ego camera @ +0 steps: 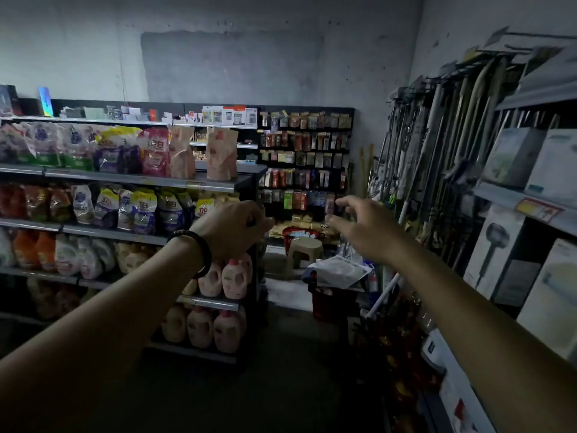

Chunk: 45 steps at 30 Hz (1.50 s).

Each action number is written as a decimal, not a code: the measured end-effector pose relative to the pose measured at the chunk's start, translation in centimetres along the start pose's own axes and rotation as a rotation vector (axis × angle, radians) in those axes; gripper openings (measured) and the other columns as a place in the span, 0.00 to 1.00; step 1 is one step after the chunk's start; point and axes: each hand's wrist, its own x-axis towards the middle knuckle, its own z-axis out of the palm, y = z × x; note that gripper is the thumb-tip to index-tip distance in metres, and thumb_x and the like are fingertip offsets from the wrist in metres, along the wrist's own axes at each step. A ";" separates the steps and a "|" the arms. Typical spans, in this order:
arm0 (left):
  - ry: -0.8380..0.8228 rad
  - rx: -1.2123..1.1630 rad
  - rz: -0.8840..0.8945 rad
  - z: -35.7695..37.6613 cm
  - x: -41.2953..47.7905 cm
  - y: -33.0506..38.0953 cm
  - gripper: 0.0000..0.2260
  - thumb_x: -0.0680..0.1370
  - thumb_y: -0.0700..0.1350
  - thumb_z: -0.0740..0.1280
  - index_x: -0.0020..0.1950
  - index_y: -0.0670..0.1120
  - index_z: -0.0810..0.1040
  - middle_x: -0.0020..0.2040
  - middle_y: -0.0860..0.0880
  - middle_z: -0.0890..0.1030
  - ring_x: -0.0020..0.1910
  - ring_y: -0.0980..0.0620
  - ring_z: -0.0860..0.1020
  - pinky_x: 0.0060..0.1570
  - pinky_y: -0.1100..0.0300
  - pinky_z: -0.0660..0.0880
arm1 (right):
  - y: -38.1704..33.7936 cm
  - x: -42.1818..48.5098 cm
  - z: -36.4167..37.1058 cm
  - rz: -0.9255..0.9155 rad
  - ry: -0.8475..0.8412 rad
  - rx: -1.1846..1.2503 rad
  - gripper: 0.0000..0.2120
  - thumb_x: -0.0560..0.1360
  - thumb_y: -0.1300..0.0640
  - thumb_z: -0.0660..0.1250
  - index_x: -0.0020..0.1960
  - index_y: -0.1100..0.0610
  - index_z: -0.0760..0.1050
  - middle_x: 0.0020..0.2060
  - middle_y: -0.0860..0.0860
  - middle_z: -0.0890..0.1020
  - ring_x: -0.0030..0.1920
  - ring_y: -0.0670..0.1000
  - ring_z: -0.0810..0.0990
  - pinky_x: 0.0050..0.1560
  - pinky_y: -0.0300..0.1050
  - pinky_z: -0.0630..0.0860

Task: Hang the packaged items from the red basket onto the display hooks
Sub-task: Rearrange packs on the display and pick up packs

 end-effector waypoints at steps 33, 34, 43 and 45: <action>-0.197 -0.037 -0.018 28.0 43.8 -22.3 0.11 0.83 0.58 0.68 0.58 0.52 0.79 0.55 0.51 0.81 0.48 0.51 0.79 0.46 0.55 0.79 | 22.8 43.6 19.7 0.091 -0.131 -0.317 0.33 0.83 0.35 0.60 0.83 0.51 0.61 0.78 0.54 0.68 0.77 0.57 0.68 0.74 0.57 0.69; -0.205 -0.032 -0.033 29.1 45.7 -22.2 0.10 0.83 0.58 0.67 0.57 0.52 0.79 0.56 0.50 0.82 0.48 0.51 0.79 0.47 0.54 0.80 | 24.3 45.4 19.8 0.097 -0.137 -0.311 0.34 0.83 0.35 0.60 0.83 0.51 0.60 0.78 0.54 0.68 0.77 0.57 0.68 0.74 0.58 0.69; -0.222 0.032 -0.140 37.5 62.2 -23.7 0.15 0.82 0.62 0.67 0.58 0.53 0.79 0.56 0.50 0.83 0.51 0.47 0.82 0.52 0.47 0.83 | 35.5 62.3 22.3 0.125 -0.201 -0.267 0.32 0.83 0.36 0.60 0.81 0.51 0.62 0.78 0.54 0.68 0.75 0.58 0.69 0.72 0.59 0.70; -0.236 0.031 -0.152 39.4 66.1 -25.1 0.16 0.82 0.62 0.67 0.60 0.52 0.79 0.58 0.49 0.83 0.52 0.48 0.81 0.54 0.46 0.83 | 37.2 66.1 23.7 0.117 -0.211 -0.262 0.32 0.83 0.35 0.60 0.81 0.50 0.63 0.77 0.54 0.68 0.74 0.57 0.70 0.71 0.58 0.71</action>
